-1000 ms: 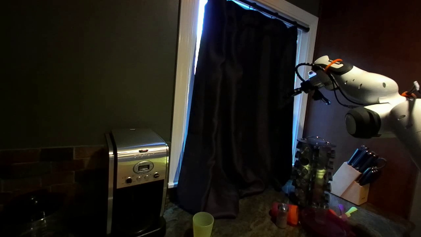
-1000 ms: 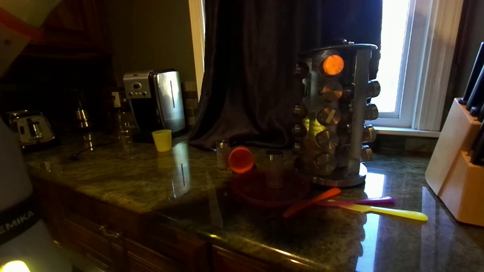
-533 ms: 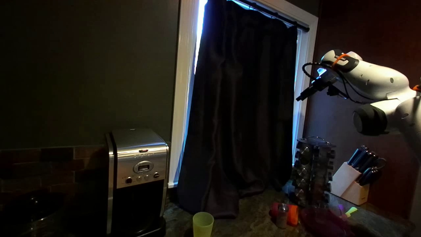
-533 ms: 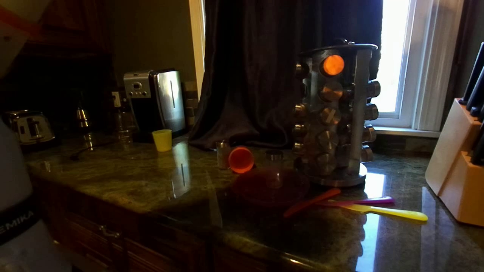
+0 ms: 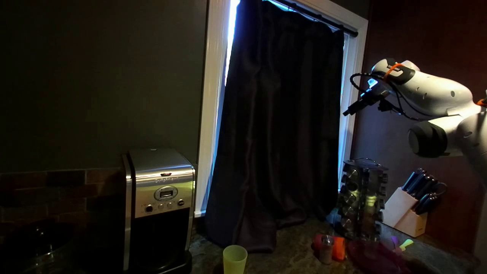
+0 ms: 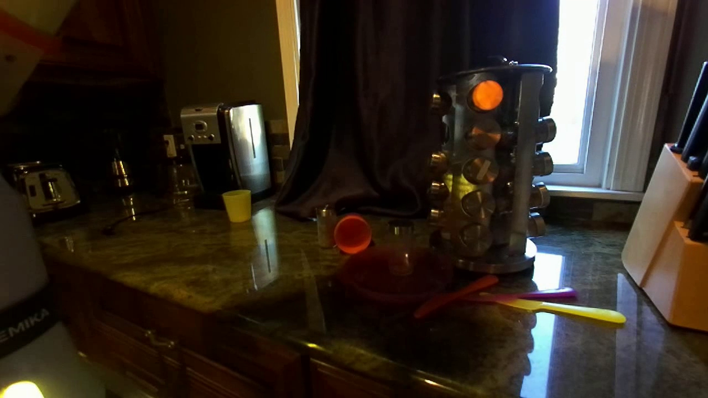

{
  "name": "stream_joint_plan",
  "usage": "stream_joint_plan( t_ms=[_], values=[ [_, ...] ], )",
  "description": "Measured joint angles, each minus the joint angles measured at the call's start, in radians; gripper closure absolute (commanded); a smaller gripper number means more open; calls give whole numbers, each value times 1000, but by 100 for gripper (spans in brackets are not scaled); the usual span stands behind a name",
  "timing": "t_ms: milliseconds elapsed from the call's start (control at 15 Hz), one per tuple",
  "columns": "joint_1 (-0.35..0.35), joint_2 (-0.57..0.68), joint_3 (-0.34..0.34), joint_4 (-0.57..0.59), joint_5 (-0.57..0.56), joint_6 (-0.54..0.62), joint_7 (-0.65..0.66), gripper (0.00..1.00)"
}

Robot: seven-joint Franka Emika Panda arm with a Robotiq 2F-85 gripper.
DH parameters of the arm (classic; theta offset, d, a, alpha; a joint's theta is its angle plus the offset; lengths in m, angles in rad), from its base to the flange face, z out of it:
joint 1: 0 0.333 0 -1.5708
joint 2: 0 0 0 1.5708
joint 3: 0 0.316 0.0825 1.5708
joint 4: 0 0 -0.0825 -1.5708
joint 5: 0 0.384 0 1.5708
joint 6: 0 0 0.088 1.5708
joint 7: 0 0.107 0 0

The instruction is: Open the curtain.

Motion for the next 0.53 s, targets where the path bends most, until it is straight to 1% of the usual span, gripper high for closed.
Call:
stream_joint_plan(
  t_ms=[133,400,467,533],
  values=[
    [0,3,4,-2,7,28,7,0],
    [-3,30,11,-2,20,130,28,0],
    [-17,38,54,2,4,152,41,0],
    [-27,48,88,4,12,172,45,0]
  ],
)
